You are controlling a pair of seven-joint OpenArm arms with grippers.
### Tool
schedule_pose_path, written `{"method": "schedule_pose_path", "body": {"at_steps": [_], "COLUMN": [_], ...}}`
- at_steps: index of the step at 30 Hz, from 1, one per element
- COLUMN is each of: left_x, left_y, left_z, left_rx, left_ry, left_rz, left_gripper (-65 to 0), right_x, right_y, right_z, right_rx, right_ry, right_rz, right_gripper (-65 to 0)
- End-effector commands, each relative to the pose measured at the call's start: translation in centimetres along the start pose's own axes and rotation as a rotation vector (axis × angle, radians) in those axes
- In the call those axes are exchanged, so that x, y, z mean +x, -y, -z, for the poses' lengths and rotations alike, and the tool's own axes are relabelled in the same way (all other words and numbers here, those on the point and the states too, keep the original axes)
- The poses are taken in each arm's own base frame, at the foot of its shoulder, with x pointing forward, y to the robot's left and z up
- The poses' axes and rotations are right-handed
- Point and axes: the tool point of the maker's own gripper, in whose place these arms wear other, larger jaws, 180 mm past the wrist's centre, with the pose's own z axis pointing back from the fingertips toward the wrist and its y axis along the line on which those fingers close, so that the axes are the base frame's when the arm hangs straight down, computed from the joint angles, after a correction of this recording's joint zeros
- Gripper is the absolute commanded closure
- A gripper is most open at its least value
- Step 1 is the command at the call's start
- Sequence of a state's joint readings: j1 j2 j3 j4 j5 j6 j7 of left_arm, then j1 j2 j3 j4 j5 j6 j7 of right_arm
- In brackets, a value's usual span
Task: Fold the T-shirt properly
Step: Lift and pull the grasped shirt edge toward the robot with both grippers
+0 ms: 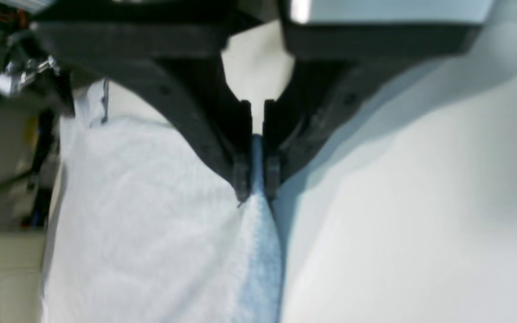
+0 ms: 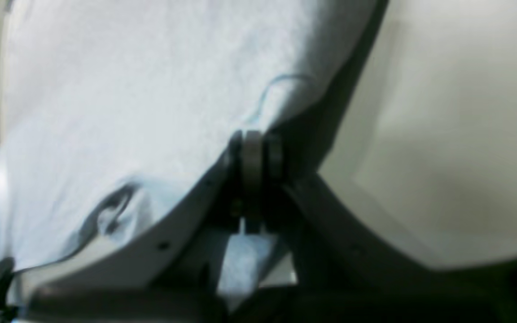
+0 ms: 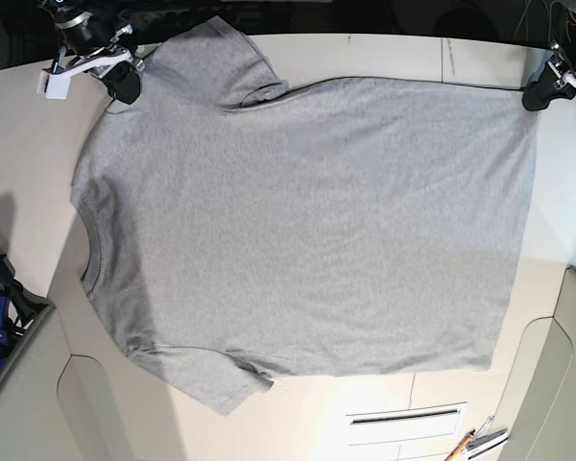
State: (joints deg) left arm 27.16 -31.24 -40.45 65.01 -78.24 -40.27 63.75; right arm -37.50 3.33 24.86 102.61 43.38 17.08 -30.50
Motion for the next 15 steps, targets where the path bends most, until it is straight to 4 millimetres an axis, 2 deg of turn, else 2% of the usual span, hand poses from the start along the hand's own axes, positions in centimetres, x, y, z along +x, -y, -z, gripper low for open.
{"method": "schedule_pose_path", "body": {"at_steps": [1, 5, 10, 15], "left_x": [0.7, 0.4, 0.0, 1.6], "left_y": [-0.2, 0.4, 1.5, 2.2], "left_z": [-1.1, -2.3, -3.2, -4.6], "left_rx": [0.023, 0.026, 0.030, 0.042], "left_ry": [-0.005, -0.013, -0.035, 0.011], "left_rz": [0.030, 0.072, 0.143, 0.193], "left_gripper": [0.0, 0.0, 0.0, 0.0], "right_x": [1.1, 1.0, -0.4, -1.5], "right_y": [-0.5, -0.6, -0.6, -1.5], "right_z": [-0.7, -2.2, -4.1, -6.0], "right_rx": [0.015, 0.003, -0.014, -0.004], "right_ry": [0.037, 0.034, -0.008, -0.056], "right_rz": [-0.020, -0.043, -0.058, -0.067], "right_gripper": [0.0, 0.0, 0.0, 0.0]}}
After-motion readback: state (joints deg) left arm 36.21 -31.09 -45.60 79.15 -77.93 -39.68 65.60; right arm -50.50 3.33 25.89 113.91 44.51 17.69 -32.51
